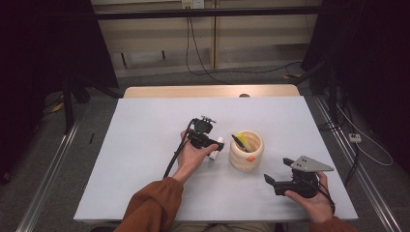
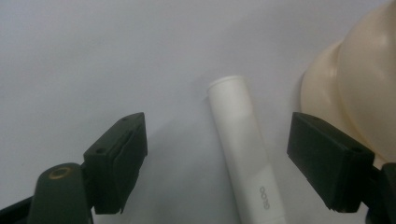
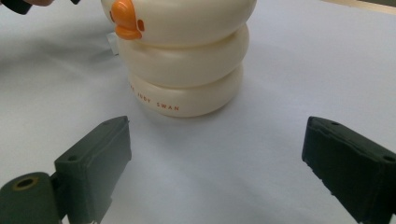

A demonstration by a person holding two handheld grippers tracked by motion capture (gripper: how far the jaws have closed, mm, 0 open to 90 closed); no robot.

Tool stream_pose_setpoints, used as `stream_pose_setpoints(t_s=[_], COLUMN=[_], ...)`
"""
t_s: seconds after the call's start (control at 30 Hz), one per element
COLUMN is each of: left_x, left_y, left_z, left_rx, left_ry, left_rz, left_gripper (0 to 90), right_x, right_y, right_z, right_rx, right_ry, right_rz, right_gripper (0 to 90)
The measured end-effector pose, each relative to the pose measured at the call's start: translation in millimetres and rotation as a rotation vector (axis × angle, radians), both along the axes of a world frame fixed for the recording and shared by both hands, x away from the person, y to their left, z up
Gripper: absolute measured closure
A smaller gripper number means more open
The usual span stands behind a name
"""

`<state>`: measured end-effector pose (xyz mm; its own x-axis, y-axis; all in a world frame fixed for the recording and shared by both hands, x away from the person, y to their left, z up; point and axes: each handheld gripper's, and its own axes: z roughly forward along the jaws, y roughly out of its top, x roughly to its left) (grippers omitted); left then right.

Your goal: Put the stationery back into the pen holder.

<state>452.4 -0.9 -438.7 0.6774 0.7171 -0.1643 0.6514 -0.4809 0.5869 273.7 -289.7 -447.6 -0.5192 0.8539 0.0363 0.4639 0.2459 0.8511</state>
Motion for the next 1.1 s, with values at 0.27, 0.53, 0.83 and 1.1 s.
stream_pose_setpoints(t_s=[0.27,0.53,0.83,1.1], left_x=[5.3,5.6,5.3,5.8], left_y=[-15.6,-26.5,-27.7,-25.1], left_z=[-3.8,-8.5,-10.0,-9.6], left_rx=[0.024,0.045,0.064,0.055], left_ry=[0.003,0.007,-0.011,-0.005], left_rz=[-0.005,-0.007,0.005,-0.004], left_gripper=[36.6,50.6,62.0,66.7], right_x=[0.4,0.8,1.1,1.1], right_y=[0.7,0.8,0.8,0.9], right_z=[-0.8,-1.3,-1.7,-1.9], right_rx=[-0.003,-0.005,-0.003,-0.004], right_ry=[0.006,0.010,0.014,0.017], right_rz=[0.010,0.017,0.019,0.021], right_gripper=[8.2,8.2,8.1,8.1])
